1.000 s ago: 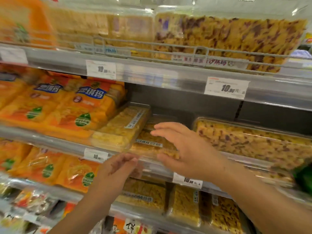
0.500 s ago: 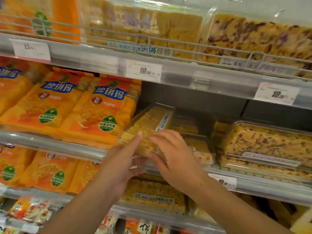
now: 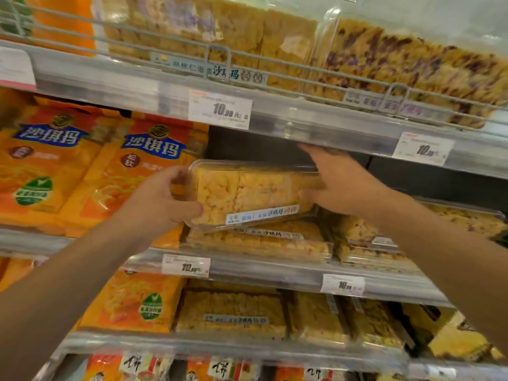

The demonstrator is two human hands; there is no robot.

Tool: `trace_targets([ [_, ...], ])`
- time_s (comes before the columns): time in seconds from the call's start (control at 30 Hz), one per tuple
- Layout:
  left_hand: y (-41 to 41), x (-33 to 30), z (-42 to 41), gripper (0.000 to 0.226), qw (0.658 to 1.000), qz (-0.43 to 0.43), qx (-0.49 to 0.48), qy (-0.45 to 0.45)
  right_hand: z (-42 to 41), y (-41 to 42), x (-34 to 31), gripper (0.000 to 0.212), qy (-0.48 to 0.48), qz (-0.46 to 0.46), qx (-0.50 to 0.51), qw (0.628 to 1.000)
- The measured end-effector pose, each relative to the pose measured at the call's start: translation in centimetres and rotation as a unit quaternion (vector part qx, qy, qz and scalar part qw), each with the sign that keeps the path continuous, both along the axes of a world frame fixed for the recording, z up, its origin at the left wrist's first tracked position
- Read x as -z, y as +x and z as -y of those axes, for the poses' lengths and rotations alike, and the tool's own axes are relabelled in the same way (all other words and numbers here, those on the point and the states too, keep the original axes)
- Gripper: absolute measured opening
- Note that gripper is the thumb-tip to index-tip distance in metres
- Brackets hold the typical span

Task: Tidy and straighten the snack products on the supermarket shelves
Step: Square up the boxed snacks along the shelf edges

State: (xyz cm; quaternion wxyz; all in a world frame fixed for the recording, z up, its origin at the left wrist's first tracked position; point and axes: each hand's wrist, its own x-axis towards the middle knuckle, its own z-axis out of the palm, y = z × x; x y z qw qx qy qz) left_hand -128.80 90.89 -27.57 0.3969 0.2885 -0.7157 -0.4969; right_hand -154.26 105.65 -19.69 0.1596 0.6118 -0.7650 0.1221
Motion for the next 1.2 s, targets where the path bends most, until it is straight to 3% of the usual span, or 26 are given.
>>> trace_targets([
  [0.1, -0.5, 0.9, 0.9, 0.052, 0.998, -0.028, 0.048, 0.022, 1.4, -2.0, -1.5, 0.091, 0.092, -0.015, 0.038, 0.995],
  [0.23, -0.8, 1.8, 2.4, 0.058, 0.994, -0.083, 0.051, 0.050, 2.5, -2.5, -1.7, 0.065, 0.176, -0.024, 0.046, 0.983],
  [0.37, -0.9, 2.7, 3.3, 0.068, 0.992, -0.115, 0.043, 0.040, 2.1, -2.2, -1.5, 0.053, 0.171, -0.021, 0.033, 0.985],
  [0.6, -1.3, 3.8, 2.9, 0.068, 0.993, -0.111, 0.029, -0.026, 0.5, -1.0, -2.2, 0.058, 0.187, -0.052, 0.014, 0.981],
  [1.2, -1.3, 4.4, 2.1, 0.071, 0.995, -0.092, 0.015, -0.045, -1.1, -0.6, -0.6, 0.068, 0.151, -0.090, 0.022, 0.984],
])
